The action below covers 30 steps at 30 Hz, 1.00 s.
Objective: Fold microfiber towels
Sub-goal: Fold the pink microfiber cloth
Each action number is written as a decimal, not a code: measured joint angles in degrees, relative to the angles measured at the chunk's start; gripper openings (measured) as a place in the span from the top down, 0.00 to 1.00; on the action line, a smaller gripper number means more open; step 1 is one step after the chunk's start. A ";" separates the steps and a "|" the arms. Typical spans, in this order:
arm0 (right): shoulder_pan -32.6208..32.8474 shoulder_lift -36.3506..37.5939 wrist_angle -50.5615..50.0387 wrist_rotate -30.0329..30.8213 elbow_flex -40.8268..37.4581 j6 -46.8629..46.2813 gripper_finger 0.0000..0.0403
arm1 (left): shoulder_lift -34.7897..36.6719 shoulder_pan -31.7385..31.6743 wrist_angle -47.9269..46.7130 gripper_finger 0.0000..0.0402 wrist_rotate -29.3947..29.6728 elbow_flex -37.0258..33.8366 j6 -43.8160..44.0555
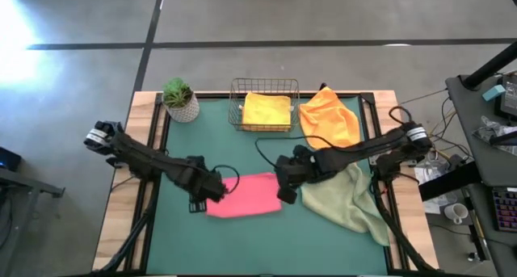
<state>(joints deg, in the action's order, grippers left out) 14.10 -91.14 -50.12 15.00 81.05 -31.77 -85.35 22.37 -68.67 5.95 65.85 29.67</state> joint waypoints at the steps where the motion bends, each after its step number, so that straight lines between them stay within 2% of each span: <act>1: 0.84 0.60 0.53 -0.03 -1.42 -0.41 0.67 | 0.37 1.28 3.66 0.55 0.84 -0.16 0.01; 6: 4.15 1.78 11.33 -0.88 -9.38 -2.69 0.70 | 0.66 5.41 20.75 0.55 3.05 -3.14 1.56; 15: 5.02 1.08 34.89 -7.89 -19.57 -1.36 0.76 | 0.42 6.08 42.44 0.55 1.36 -13.87 8.86; 18: 4.90 1.08 41.00 -7.99 -23.15 0.21 0.79 | 0.73 5.87 45.56 0.55 1.68 -15.52 10.65; 23: 4.36 1.06 49.56 -8.15 -27.96 2.28 0.85 | 0.75 5.62 45.61 0.55 3.35 -17.30 16.31; 30: 3.24 1.06 50.42 -8.10 -29.76 6.00 0.92 | 0.32 5.68 45.65 0.55 3.08 -19.38 23.34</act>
<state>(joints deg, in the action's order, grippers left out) 17.34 -90.08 0.30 6.90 51.29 -25.77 -85.02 28.05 -23.02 9.03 46.47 53.01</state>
